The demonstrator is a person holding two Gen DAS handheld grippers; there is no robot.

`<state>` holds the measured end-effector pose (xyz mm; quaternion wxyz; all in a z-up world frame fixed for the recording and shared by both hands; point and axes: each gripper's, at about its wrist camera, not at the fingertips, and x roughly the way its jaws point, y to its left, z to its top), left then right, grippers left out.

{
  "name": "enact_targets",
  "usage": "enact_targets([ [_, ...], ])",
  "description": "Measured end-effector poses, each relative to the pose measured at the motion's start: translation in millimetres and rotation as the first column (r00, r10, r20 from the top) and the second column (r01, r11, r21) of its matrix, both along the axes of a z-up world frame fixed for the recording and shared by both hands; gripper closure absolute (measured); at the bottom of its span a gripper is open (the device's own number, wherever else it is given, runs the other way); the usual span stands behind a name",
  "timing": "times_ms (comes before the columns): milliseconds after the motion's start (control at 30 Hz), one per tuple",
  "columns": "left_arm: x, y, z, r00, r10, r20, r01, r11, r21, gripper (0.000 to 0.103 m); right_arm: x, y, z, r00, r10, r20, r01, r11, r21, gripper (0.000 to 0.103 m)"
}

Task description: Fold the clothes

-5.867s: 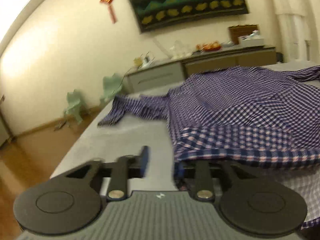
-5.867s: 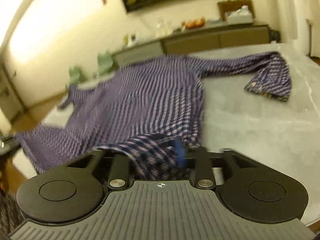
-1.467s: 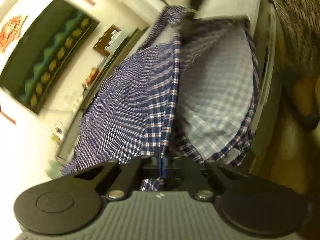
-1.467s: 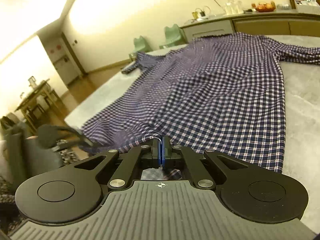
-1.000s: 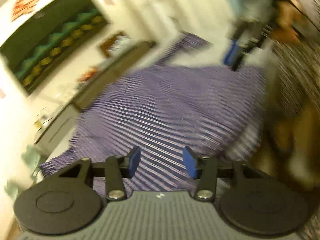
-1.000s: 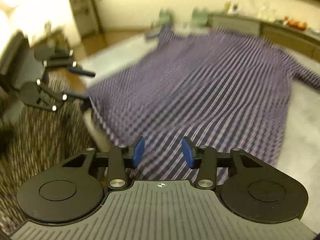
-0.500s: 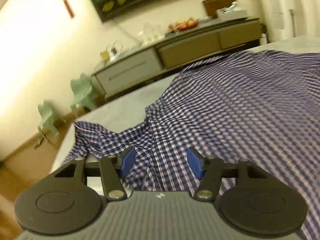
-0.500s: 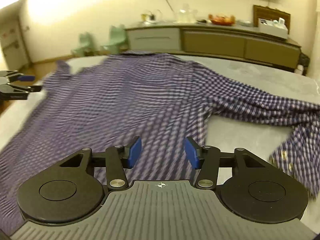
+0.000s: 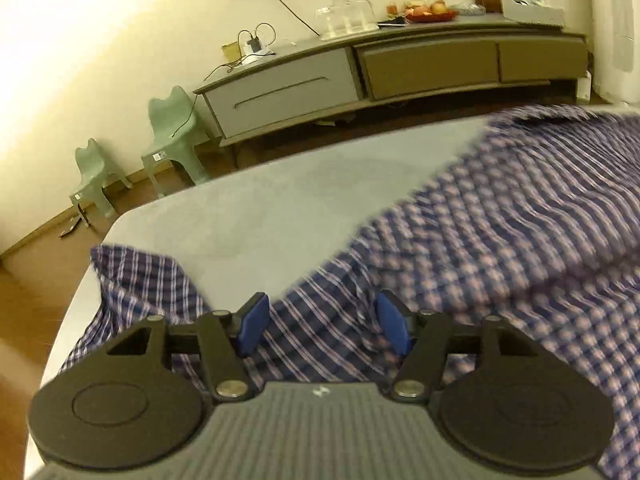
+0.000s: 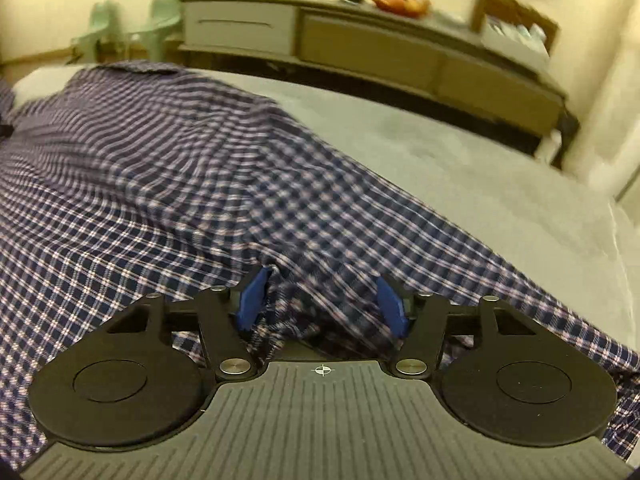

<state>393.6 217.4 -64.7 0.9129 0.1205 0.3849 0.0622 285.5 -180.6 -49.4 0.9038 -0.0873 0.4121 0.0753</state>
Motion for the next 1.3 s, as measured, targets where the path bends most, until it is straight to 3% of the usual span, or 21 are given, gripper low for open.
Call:
enact_targets([
  [67,7,-4,-2,1.000,0.002,0.009,-0.002,1.000,-0.005,0.041,2,-8,-1,0.999,-0.032,-0.016,0.032,0.999,0.017,0.040],
  [133,10,-9,-4,1.000,0.001,0.022,-0.001,1.000,0.007,0.042,5,-6,1,0.998,-0.040,-0.051,0.040,0.999,0.014,0.031],
  [200,11,-10,-4,1.000,-0.010,0.021,0.010,1.000,0.011,0.045,10,-1,5,0.993,-0.047,-0.108,0.051,0.998,0.032,0.032],
  [300,9,-12,4,0.998,-0.052,0.029,0.052,0.999,0.006,0.056,15,9,22,1.000,-0.020,-0.006,0.021,0.996,0.083,0.034],
  [367,3,-21,4,0.996,-0.081,0.046,0.078,0.996,0.052,0.069,33,28,24,0.999,0.002,0.053,-0.006,0.997,0.076,0.034],
  [500,2,-46,-13,0.978,-0.208,0.003,0.205,0.968,0.146,0.074,75,81,12,0.987,0.105,0.125,-0.111,0.993,0.041,0.034],
  [567,11,-55,-17,0.976,-0.219,-0.012,0.217,0.954,0.206,0.074,101,82,6,0.993,0.062,0.098,-0.065,0.998,0.020,0.038],
  [633,30,-62,-19,0.976,-0.217,-0.033,0.219,0.949,0.226,0.075,128,80,1,0.998,0.010,0.068,-0.010,1.000,-0.001,0.035],
  [767,73,-87,-28,0.977,-0.205,-0.059,0.212,0.909,0.359,0.075,182,77,-10,0.995,-0.097,0.011,0.097,0.994,-0.050,0.035],
  [833,83,-95,-28,0.981,-0.183,-0.065,0.194,0.907,0.373,0.071,198,77,-11,0.991,-0.133,-0.008,0.131,0.987,-0.095,0.035],
  [900,71,-98,-15,0.985,-0.169,-0.020,0.165,0.923,0.347,0.071,191,87,-8,0.993,-0.116,-0.012,0.110,0.966,-0.235,0.037],
  [933,55,-102,-6,0.982,-0.190,0.000,0.181,0.933,0.311,0.067,177,89,-1,0.996,-0.091,0.013,0.091,0.960,-0.266,0.042],
  [1000,20,-107,2,0.969,-0.248,0.000,0.240,0.937,0.255,0.054,129,91,15,1.000,0.001,0.029,0.004,0.980,-0.199,0.040],
  [1100,-29,-113,-1,0.950,-0.303,-0.078,0.313,0.922,0.228,0.052,60,94,26,0.991,0.131,-0.012,-0.131,0.991,-0.010,0.030],
  [1167,-56,-116,-8,0.942,-0.310,-0.132,0.333,0.915,0.229,0.052,19,100,14,0.973,0.213,-0.089,-0.207,0.975,0.078,0.030],
  [1200,-70,-116,-9,0.942,-0.301,-0.149,0.329,0.917,0.227,0.053,1,103,7,0.962,0.245,-0.124,-0.233,0.967,0.100,0.030],
  [1233,-85,-115,-10,0.945,-0.289,-0.154,0.318,0.920,0.229,0.053,-10,102,5,0.959,0.244,-0.143,-0.236,0.969,0.073,0.032],
  [1300,-109,-108,-8,0.955,-0.253,-0.157,0.286,0.928,0.239,0.052,-29,97,2,0.958,0.229,-0.175,-0.233,0.973,-0.001,0.027],
])
